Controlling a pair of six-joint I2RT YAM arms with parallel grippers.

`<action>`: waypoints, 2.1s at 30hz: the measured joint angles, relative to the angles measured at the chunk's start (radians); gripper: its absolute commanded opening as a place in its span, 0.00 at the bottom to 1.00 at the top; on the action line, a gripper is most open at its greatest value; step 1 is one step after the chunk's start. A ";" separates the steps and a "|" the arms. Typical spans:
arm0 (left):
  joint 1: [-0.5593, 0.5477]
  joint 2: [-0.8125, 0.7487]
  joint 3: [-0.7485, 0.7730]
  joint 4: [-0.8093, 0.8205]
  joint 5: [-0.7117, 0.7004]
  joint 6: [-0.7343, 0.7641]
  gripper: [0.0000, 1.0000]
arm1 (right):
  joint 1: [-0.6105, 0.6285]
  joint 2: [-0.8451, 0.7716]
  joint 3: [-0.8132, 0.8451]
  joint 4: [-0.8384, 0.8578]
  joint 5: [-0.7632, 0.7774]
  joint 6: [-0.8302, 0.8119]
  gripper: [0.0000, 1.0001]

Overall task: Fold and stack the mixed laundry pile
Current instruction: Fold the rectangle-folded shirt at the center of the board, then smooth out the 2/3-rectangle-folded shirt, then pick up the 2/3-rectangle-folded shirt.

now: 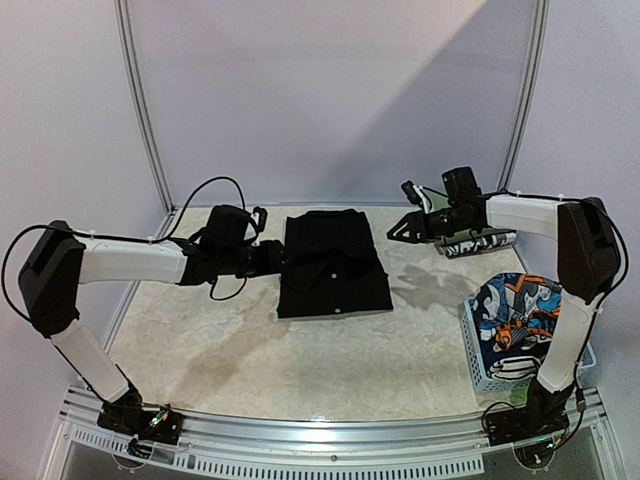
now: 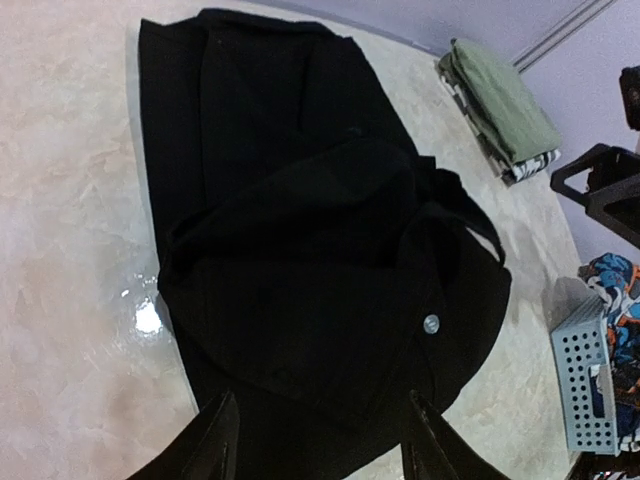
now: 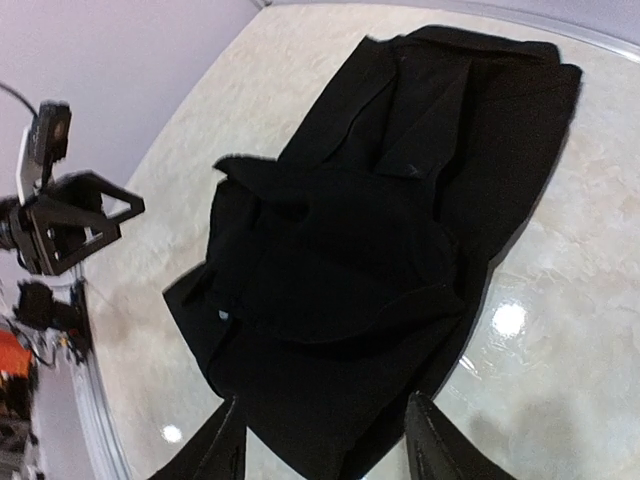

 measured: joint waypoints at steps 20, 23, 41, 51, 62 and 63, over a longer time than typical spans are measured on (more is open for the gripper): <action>0.119 0.167 0.239 -0.447 0.177 0.115 0.56 | 0.060 0.296 0.314 -0.396 0.066 -0.339 0.47; 0.119 0.147 0.239 -0.494 0.188 0.161 0.56 | 0.082 0.284 0.306 -0.415 0.056 -0.369 0.43; 0.120 0.513 0.569 -0.642 0.325 0.330 0.33 | 0.134 0.629 0.749 -0.310 0.057 -0.259 0.37; 0.178 0.651 0.933 -0.551 0.339 0.253 0.43 | 0.026 0.652 0.844 -0.186 0.165 -0.100 0.52; 0.269 0.544 0.630 -0.364 0.356 0.235 0.58 | -0.024 0.503 0.657 -0.294 0.045 -0.153 0.62; 0.267 0.531 0.601 -0.352 0.375 0.238 0.58 | -0.024 0.498 0.647 -0.305 0.037 -0.160 0.62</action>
